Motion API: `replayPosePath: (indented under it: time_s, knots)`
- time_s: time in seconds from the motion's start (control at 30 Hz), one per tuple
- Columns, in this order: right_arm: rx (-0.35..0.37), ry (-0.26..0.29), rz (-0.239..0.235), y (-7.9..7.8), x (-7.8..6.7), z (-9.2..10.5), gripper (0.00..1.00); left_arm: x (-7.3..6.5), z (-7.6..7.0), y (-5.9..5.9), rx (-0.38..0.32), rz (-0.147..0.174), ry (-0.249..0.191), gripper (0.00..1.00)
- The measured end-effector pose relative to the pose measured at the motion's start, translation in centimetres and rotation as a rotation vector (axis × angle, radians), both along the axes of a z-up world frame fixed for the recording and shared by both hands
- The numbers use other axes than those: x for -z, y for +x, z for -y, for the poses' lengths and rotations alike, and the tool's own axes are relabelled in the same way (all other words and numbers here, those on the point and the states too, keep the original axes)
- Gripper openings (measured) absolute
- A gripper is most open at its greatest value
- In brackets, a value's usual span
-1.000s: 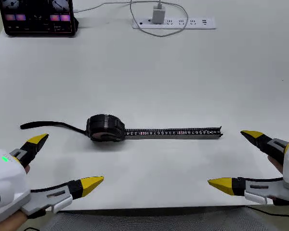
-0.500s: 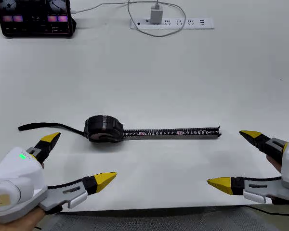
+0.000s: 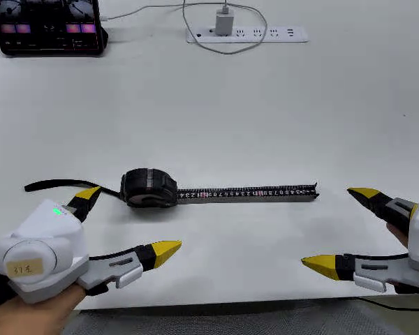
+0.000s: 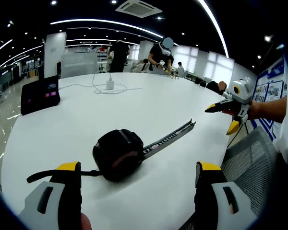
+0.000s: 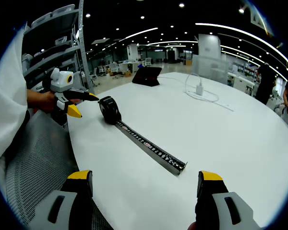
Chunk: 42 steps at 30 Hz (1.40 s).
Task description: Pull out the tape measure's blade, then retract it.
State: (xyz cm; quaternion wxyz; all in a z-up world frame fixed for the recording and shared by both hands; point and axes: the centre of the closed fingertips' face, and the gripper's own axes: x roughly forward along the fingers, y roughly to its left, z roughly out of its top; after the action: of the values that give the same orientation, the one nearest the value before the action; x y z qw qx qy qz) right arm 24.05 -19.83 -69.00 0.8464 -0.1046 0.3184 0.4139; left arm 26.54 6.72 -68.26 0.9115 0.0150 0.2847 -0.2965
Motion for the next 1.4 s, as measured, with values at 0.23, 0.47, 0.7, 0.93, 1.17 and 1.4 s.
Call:
replayPosePath:
  time_s: [0.23,0.47,0.7,0.93,1.17,1.4]
  knots:
    - [0.001,-0.005,0.001,0.2,0.1,0.4,0.89,0.4,0.4,0.5,-0.012,-0.013,-0.005,0.96]
    - [0.003,-0.009,0.004,0.6,0.1,0.6,0.89,1.0,0.3,1.5,-0.054,-0.039,-0.020,0.94]
    - [0.004,-0.014,0.006,1.0,0.1,1.1,0.89,1.3,0.8,1.8,-0.057,-0.056,-0.035,0.94]
    - [0.001,-0.017,0.003,1.2,-0.2,0.9,0.89,1.7,1.6,2.1,-0.057,-0.058,-0.040,0.94]
    - [0.006,-0.012,0.005,1.8,-0.5,0.9,0.88,1.6,1.9,2.3,-0.063,-0.054,-0.028,0.94]
    - [-0.021,-0.016,0.008,2.5,-0.6,0.6,0.83,1.9,1.8,2.5,-0.089,-0.056,-0.015,0.93]
